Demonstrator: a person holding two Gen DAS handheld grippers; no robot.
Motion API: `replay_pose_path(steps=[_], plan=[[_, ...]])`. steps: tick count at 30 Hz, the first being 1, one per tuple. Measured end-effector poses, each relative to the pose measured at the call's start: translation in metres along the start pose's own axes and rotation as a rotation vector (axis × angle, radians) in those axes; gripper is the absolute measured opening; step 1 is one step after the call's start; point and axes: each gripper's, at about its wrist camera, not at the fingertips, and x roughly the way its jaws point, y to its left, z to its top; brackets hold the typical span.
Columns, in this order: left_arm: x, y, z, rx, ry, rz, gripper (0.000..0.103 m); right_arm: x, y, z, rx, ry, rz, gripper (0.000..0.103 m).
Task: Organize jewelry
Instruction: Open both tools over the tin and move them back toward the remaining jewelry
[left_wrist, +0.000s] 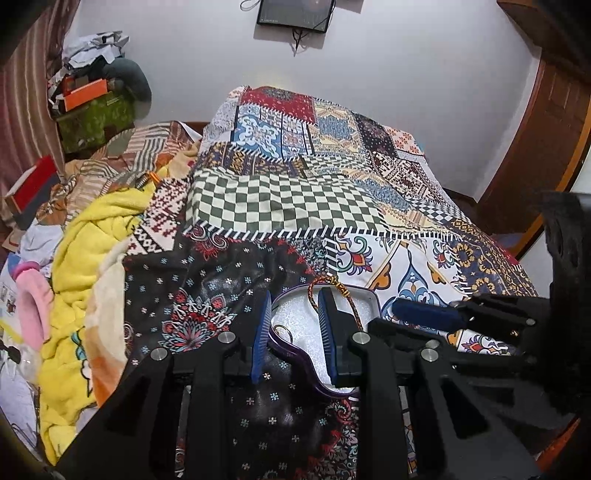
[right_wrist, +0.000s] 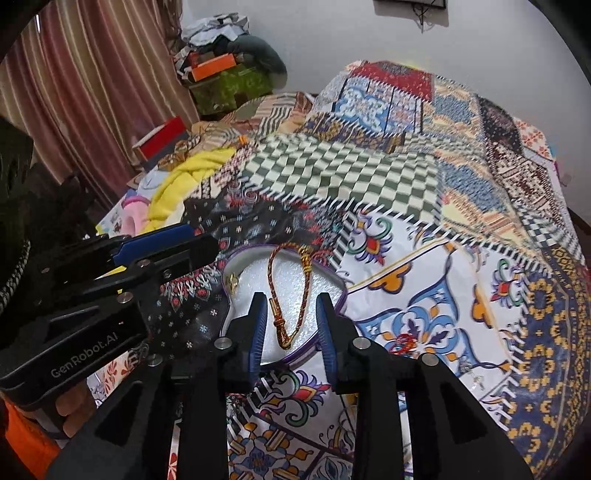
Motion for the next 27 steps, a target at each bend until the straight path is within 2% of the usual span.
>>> replay_pose_path(steps=[10, 14, 16, 20, 27], plan=[[-0.042, -0.009, 0.005, 0.033, -0.077, 0.028, 0.039, -0.057, -0.004, 0.004, -0.002, -0.129, -0.079, 0.037], [-0.056, -0.016, 0.001, 0.051, -0.096, 0.033, 0.046, -0.077, -0.006, 0.0, -0.012, -0.178, -0.122, 0.048], [-0.059, -0.02, -0.001, 0.06, -0.095, 0.035, 0.048, -0.085, -0.008, -0.006, -0.015, -0.195, -0.142, 0.05], [-0.061, -0.03, -0.011, 0.075, -0.074, 0.023, 0.051, -0.092, -0.013, -0.017, -0.016, -0.188, -0.169, 0.05], [-0.045, -0.047, -0.036, 0.098, 0.016, -0.01, 0.051, -0.089, -0.034, -0.043, 0.011, -0.13, -0.214, 0.05]])
